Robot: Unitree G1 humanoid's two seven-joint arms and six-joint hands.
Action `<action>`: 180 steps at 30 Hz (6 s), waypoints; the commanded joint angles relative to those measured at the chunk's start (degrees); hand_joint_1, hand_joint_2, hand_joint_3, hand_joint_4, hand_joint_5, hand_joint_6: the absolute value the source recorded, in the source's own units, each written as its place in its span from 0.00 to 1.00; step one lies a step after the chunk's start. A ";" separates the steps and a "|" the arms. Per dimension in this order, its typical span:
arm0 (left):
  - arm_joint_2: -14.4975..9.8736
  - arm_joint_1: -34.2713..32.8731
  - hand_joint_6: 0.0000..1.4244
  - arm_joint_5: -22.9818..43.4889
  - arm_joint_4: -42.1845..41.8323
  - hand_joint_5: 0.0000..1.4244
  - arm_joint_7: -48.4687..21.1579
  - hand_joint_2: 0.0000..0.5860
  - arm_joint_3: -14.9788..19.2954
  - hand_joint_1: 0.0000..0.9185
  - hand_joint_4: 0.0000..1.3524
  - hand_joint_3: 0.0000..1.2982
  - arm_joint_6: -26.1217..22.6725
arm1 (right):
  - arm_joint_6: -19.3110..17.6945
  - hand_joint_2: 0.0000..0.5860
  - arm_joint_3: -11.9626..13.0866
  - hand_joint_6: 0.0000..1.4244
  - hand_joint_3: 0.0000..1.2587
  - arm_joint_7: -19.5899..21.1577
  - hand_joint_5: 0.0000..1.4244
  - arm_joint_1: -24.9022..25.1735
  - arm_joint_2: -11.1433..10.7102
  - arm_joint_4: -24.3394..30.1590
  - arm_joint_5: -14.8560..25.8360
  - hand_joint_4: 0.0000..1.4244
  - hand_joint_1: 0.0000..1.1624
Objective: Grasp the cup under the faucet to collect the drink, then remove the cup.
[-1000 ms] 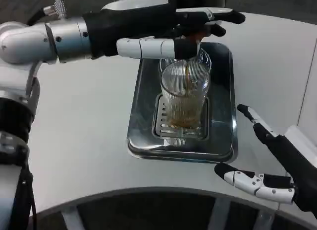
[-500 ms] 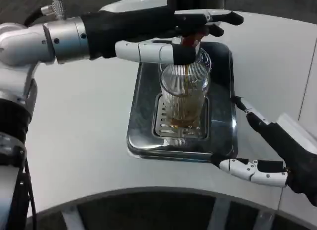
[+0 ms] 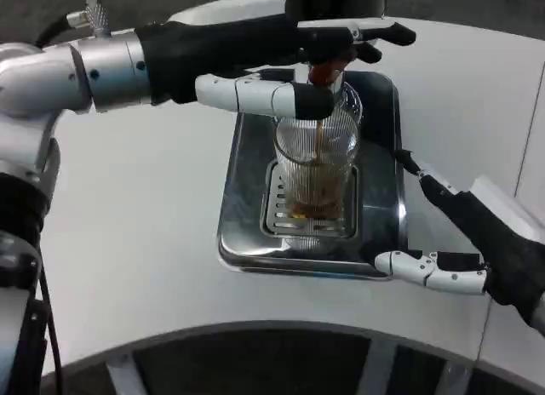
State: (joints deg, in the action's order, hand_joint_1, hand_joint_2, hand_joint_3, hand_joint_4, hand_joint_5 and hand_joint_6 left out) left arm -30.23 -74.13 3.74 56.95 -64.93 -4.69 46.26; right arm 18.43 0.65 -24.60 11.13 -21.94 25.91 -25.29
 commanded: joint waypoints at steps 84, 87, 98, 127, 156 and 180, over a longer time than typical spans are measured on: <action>-3.20 3.43 0.05 -5.95 3.08 0.07 5.76 0.18 -4.90 0.00 0.00 0.04 7.20 | -5.80 0.36 -7.10 0.02 0.00 9.65 0.00 22.41 1.73 -27.31 6.01 0.00 0.51; -3.31 3.43 0.05 -5.96 2.93 0.07 5.81 0.18 -4.86 0.00 0.00 0.04 7.22 | -6.27 0.36 -7.39 0.02 0.00 9.68 0.00 22.89 1.96 -28.15 6.02 0.00 0.51; -3.74 3.87 0.05 -5.87 2.67 0.07 5.79 0.18 -4.72 0.00 0.00 0.04 7.08 | -7.76 0.35 -8.29 0.02 0.00 10.11 0.00 25.22 2.84 -32.01 6.12 0.00 0.51; -2.30 3.75 0.08 1.11 2.79 0.09 2.12 0.18 -0.33 0.00 0.00 0.04 -2.89 | -9.54 0.35 -9.25 0.03 0.00 11.31 0.00 28.55 4.45 -37.93 6.02 0.00 0.53; -2.61 5.01 0.09 2.54 2.48 0.12 1.79 0.18 2.25 0.00 0.01 0.05 -7.84 | -10.04 0.34 -8.07 0.05 0.11 12.80 0.05 27.12 4.76 -35.08 7.91 0.08 0.60; -5.15 9.47 0.10 2.46 1.67 0.12 3.24 0.18 4.42 0.00 0.01 0.05 -9.62 | -10.05 0.31 -8.50 0.09 0.21 14.34 0.20 26.02 6.07 -33.37 7.59 0.22 0.67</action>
State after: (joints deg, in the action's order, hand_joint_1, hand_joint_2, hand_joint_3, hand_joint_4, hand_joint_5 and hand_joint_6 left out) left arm -32.98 -68.05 8.69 57.10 -61.26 0.26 38.80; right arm 9.31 -7.30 -10.84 37.81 -16.47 -7.24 -17.72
